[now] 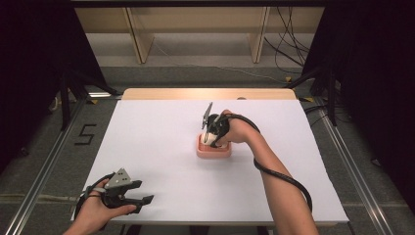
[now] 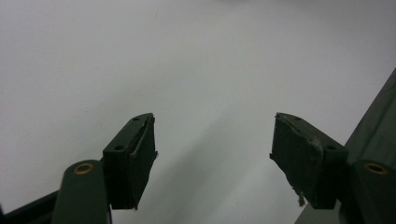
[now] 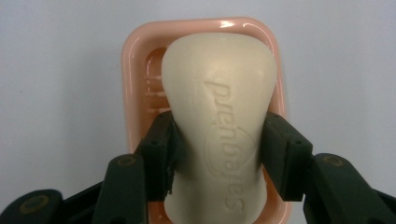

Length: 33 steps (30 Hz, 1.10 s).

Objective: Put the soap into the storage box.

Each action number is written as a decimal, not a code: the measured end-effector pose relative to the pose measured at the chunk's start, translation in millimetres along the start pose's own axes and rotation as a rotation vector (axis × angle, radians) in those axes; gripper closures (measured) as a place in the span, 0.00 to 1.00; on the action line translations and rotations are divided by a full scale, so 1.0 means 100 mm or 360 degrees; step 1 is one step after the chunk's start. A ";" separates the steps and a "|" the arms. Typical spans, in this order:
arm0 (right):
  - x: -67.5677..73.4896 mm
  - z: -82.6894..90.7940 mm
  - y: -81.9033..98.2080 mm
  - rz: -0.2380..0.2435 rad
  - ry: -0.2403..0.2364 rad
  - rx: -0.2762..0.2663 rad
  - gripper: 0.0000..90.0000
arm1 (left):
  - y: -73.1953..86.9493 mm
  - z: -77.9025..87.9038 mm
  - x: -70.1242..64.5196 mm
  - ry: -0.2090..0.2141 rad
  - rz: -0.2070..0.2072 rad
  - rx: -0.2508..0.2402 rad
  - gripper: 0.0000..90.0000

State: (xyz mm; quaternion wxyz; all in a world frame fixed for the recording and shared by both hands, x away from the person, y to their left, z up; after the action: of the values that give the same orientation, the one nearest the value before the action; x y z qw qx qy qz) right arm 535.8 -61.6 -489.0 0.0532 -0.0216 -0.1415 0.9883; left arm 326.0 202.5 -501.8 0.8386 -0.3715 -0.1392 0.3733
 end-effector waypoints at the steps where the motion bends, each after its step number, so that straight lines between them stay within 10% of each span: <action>1: 0.00 0.00 0.00 -0.0010 0.0000 0.0003 0.56 | 0.00 -0.01 -0.01 0.0001 0.0019 -0.0015 0.33; 33: 0.01 0.08 -0.01 -0.0104 0.0014 -0.0088 0.45 | 0.00 0.00 0.00 -0.0001 0.0002 -0.0004 0.33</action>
State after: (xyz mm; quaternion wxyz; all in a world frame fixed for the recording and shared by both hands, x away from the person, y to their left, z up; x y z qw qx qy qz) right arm 534.1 -63.2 -480.7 0.0853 -0.0229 -0.1692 0.9816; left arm 326.2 202.8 -501.3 0.8379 -0.3724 -0.1397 0.3738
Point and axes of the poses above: each handheld gripper's, and its own axes: z roughly backward along the jaws, y roughly out of its underside, x roughly to its left, the point moved 6 cm from there along -z, roughly forward along the jaws, and after that the axes turned 4 degrees about -y, right-handed, at the moved point
